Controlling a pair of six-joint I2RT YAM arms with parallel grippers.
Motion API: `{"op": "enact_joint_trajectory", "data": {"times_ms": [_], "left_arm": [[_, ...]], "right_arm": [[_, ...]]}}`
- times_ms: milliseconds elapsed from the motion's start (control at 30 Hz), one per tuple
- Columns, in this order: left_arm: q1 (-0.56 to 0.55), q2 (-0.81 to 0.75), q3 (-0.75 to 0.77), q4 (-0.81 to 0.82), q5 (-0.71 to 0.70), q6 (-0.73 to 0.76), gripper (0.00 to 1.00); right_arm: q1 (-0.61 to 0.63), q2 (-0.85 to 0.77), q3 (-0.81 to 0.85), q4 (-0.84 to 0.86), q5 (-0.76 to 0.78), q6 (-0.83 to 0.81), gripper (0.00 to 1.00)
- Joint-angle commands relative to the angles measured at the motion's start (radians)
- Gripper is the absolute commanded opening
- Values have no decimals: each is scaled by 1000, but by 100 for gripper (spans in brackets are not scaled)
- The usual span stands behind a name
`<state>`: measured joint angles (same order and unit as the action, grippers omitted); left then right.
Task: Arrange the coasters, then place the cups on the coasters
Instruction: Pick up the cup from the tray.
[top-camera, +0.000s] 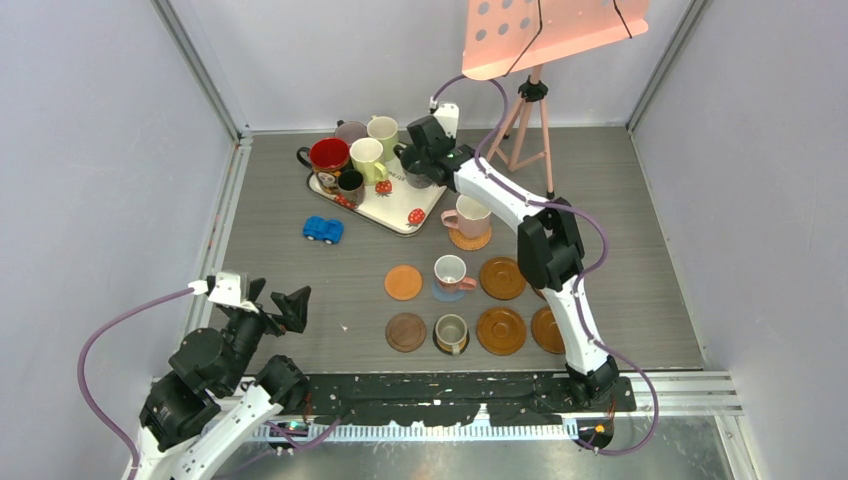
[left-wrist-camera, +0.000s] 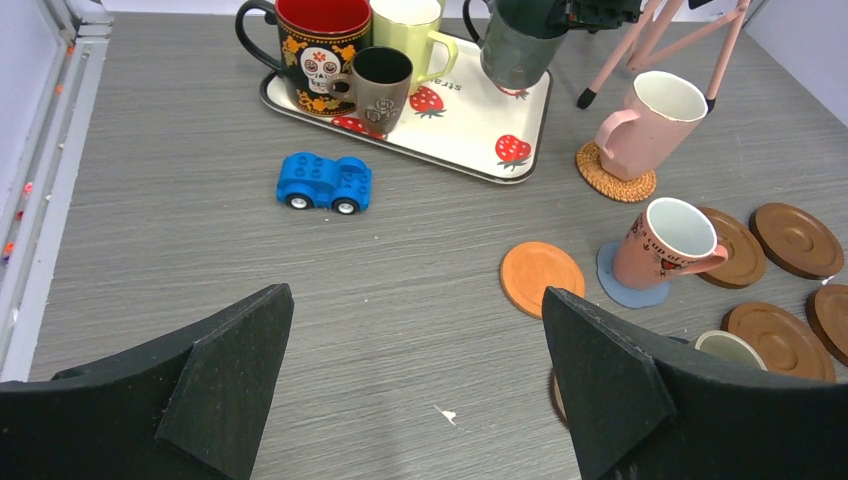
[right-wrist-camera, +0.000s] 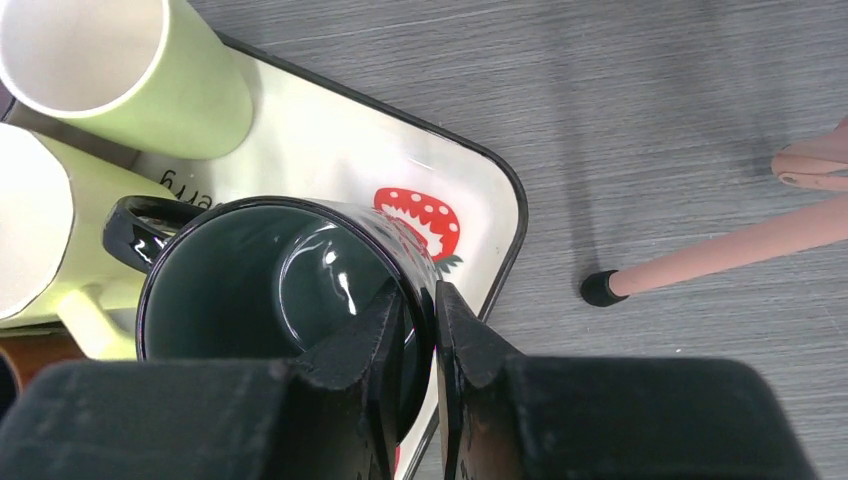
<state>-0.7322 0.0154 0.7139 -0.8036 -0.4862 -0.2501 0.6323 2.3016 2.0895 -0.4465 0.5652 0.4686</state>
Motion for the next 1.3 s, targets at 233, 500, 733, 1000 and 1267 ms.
{"op": "enact_joint_trajectory", "data": {"times_ms": [233, 500, 733, 1000, 1267], "left_arm": [[-3, -3, -1, 45, 6, 9, 99], [-3, -3, 1, 43, 10, 9, 99], [-3, -3, -1, 44, 9, 9, 99], [-3, -3, -1, 47, 17, 12, 99], [-3, -3, -2, 47, 11, 12, 99]], "right_arm": [[71, -213, -57, 99, 20, -59, 5], [152, -338, -175, 96, -31, -50, 5], [236, -473, -292, 38, -77, -5, 5], [261, -735, -530, -19, -117, 121, 5], [257, -1016, -706, -169, -58, 185, 5]]}}
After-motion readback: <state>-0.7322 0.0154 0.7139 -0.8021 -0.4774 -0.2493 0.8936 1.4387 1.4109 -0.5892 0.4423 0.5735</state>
